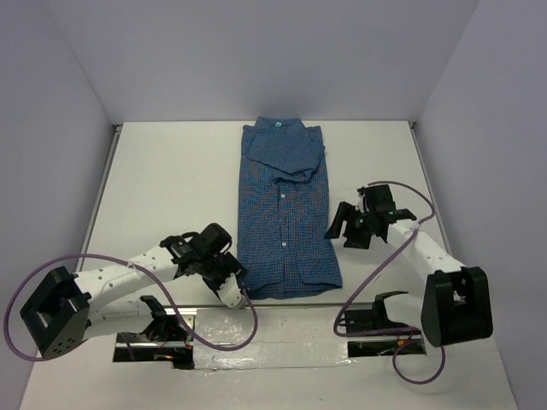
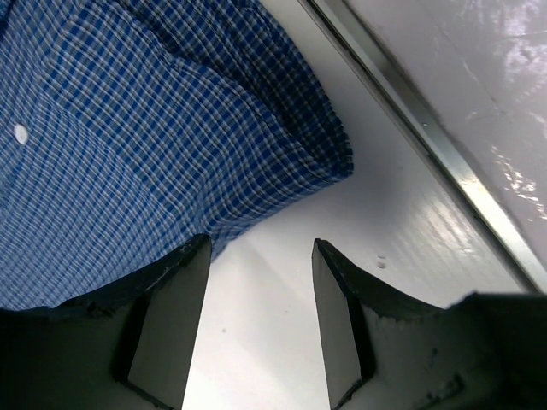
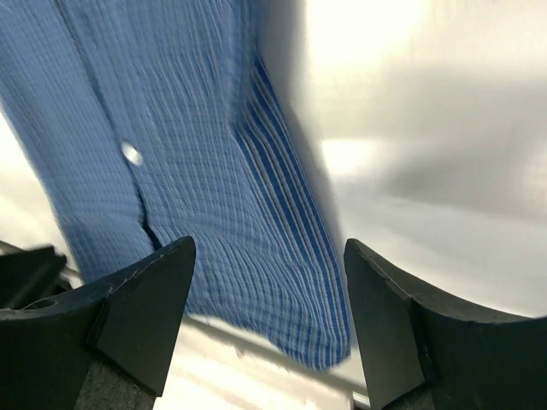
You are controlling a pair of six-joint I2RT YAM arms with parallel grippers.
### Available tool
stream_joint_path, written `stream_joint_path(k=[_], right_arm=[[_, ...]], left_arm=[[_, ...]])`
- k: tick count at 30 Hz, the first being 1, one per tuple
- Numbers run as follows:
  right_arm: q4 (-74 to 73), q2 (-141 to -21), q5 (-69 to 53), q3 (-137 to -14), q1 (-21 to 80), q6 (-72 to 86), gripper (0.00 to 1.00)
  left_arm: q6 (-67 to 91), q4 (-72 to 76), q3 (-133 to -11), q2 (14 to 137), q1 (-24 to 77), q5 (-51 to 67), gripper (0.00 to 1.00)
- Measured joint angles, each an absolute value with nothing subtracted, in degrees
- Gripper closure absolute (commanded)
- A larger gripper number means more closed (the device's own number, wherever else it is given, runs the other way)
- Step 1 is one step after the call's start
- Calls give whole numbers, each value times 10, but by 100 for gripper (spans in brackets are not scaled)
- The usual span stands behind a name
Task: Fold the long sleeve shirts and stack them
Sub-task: Fold the shirt
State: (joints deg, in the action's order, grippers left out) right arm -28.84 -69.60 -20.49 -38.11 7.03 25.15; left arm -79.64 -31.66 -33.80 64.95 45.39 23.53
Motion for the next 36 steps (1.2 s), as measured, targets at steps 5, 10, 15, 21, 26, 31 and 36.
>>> stream_joint_path(k=[5,10,15,21,26,31,36], right_arm=[[-334,-658,-195,-347,123,280,22],[-356,-645,-170,-338,165,313,21],[-389,-612,-136,-305,180,348,20],[-401,-600,-116,-280,199,377,26],[-396,-617,-140,-269,218,391,31],[-371,-610,-166,-242,229,401,79],[-375,-614,-187,-244,230,397,100]], left_arm=[[-815,-293,-338,660,471,241,35],[-843,-286,-338,674,497,254,35],[-889,-279,-314,679,505,241,35],[-891,-255,-307,687,509,245,55],[-874,-241,-307,691,515,257,77],[-851,-227,-307,692,517,265,100],[-775,-223,-317,692,512,269,100]])
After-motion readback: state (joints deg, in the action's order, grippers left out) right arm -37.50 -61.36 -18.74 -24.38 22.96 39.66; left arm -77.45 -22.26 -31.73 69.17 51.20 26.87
